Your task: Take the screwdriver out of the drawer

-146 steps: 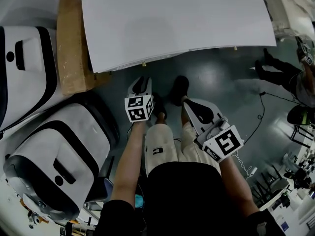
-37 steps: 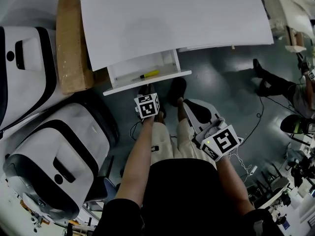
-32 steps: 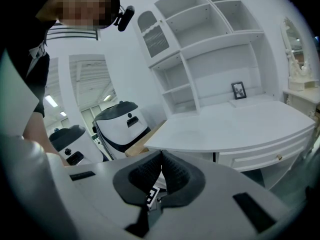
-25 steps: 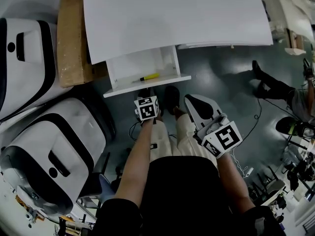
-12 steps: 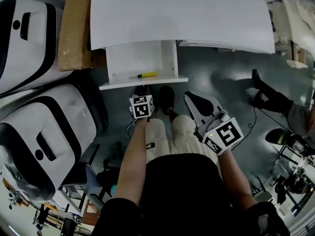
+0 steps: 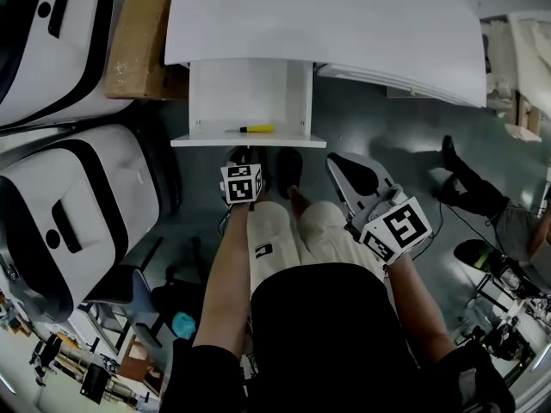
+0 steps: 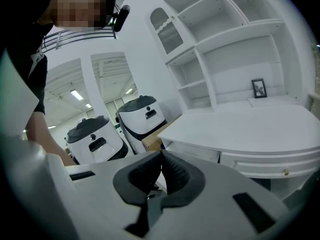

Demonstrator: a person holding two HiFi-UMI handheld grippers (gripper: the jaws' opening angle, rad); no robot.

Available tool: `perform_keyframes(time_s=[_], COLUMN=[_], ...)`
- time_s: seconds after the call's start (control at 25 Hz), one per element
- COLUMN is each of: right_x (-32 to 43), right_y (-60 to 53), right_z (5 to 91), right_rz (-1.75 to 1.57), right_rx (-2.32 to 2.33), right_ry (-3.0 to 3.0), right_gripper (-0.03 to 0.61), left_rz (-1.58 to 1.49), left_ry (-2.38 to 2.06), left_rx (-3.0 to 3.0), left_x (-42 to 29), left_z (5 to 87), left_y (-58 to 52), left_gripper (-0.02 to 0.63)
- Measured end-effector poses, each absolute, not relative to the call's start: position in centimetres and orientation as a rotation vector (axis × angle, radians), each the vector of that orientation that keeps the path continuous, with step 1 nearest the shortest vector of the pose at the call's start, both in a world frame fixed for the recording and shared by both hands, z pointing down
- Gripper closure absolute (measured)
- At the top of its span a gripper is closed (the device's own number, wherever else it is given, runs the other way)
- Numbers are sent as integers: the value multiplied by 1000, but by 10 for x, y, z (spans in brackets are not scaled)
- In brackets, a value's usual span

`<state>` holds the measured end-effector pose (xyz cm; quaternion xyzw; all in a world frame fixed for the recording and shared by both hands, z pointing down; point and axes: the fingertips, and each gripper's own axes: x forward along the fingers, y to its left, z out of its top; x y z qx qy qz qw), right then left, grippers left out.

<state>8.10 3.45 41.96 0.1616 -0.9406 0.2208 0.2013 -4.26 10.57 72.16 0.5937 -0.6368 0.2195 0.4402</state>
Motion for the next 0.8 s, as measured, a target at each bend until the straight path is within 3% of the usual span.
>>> perform_keyframes(time_s=[0.8], right_x=[97], right_y=[39], right_z=[408], right_rz=[533], right_rx=[361], right_ry=[-2664], right_gripper=[560], left_rz=[525], left_ry=[-1646], left_rx=[1459], left_x=[-36], left_z=[714], left_y=[132], left_gripper=[526])
